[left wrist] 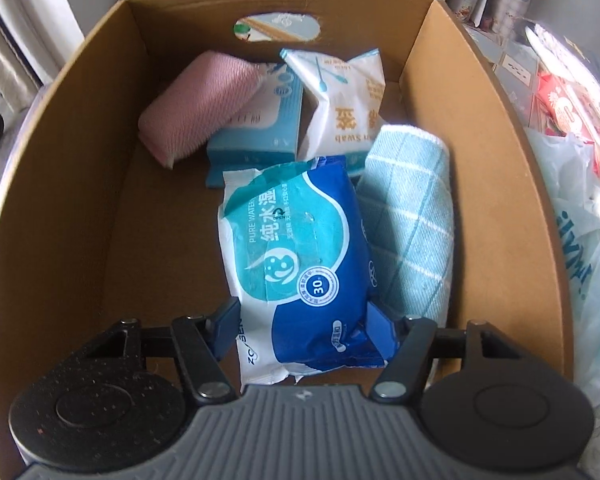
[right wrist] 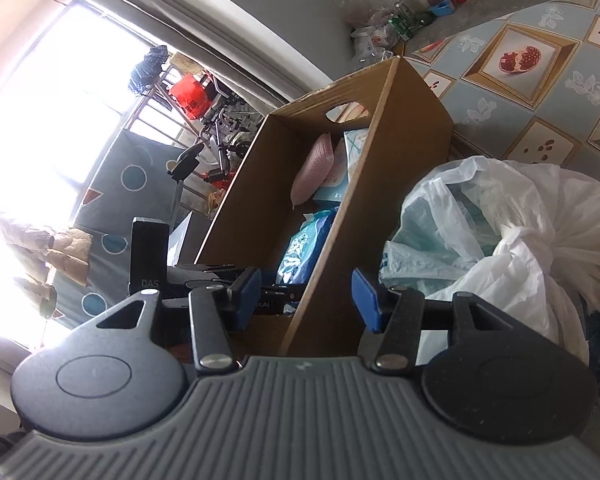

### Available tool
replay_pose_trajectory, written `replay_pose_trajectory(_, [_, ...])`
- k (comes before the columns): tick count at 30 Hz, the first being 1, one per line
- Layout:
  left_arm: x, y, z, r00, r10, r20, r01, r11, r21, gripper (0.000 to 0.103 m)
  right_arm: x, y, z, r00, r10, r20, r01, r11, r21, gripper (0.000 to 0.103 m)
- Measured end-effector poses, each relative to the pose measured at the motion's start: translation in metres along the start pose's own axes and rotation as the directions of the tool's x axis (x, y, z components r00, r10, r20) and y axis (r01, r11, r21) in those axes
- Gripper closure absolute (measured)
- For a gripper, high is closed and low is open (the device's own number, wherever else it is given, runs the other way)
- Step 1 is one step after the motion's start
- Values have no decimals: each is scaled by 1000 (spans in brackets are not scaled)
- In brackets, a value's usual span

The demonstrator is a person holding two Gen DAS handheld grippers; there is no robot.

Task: Organize soft objects
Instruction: 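Lower the wet-wipes packet into the box and open the right gripper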

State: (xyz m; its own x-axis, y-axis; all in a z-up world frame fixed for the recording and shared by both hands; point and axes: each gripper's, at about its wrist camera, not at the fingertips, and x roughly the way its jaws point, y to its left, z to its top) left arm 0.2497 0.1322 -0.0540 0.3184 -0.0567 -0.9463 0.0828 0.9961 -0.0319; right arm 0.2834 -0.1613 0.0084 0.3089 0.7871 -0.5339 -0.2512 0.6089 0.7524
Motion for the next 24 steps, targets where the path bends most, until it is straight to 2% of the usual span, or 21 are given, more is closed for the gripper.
replay_pose_trajectory(6, [-3, -2, 9, 998, 41, 52, -44, 998, 46, 39, -8, -14, -4, 1000, -26, 14, 25, 1000, 12, 52])
replay_pose_trajectory(12, [11, -24, 8, 987, 125, 102, -140, 978, 152, 39, -11, -18, -8, 999, -29, 14, 29, 999, 21, 52])
replay_pose_trajectory(18, [12, -34, 5, 986, 125, 114, -147, 966, 213, 39, -16, -24, -11, 999, -38, 21, 37, 999, 37, 52])
replay_pose_trajectory(24, [13, -29, 9, 986, 120, 114, -139, 974, 180, 38, -27, -23, -22, 999, -43, 28, 42, 998, 53, 52])
